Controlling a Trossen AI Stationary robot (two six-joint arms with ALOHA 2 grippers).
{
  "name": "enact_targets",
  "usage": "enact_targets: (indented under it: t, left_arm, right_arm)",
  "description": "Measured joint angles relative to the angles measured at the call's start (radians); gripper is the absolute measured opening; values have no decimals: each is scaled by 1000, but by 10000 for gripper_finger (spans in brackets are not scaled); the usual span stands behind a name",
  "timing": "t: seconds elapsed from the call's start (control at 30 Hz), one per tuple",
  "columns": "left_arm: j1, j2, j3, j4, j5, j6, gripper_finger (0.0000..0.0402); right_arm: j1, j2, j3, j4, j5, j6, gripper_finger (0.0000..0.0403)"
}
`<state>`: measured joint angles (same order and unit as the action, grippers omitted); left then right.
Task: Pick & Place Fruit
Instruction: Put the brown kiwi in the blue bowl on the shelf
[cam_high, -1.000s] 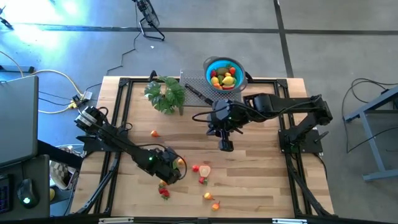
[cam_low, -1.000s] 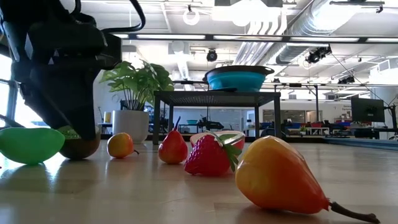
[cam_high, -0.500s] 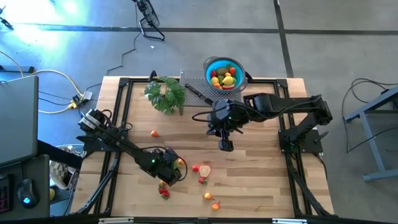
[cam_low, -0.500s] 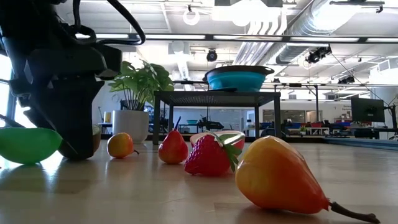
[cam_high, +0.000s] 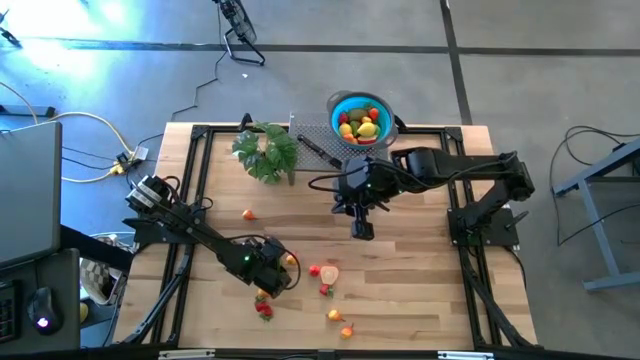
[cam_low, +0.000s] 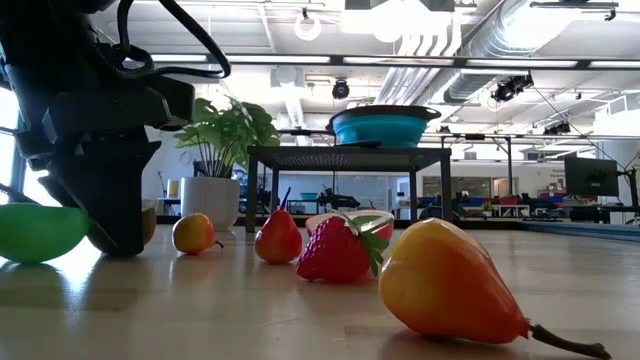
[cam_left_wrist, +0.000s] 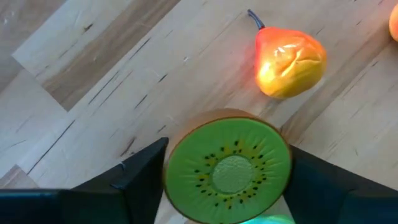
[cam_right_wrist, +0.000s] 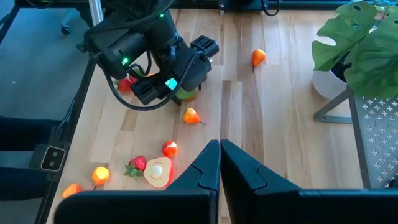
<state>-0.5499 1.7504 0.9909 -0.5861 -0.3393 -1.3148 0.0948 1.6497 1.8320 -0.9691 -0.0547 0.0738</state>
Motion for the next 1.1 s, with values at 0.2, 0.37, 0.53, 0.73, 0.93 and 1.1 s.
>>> enact_targets:
  t: [0.2, 0.37, 0.53, 0.73, 0.93, 1.1]
  left_arm:
    - [0, 0, 0, 3, -5, -3, 235]
    - [0, 1, 0, 6, -5, -3, 244]
    - [0, 1, 0, 8, -5, -3, 239]
    - [0, -21, 0, -20, 20, -1, 234]
    - [0, -61, 0, -63, 19, -1, 238]
    - [-1, -94, 0, -74, 15, 9, 239]
  right_arm:
    - [0, 0, 0, 0, 0, 0, 5]
    - [0, 0, 0, 0, 0, 0, 5]
    - [0, 0, 0, 0, 0, 0, 5]
    - [0, 0, 0, -1, 0, -5, 5]
    - [0, 0, 0, -1, -1, -26, 5]
    - [0, 0, 0, -2, -7, -26, 5]
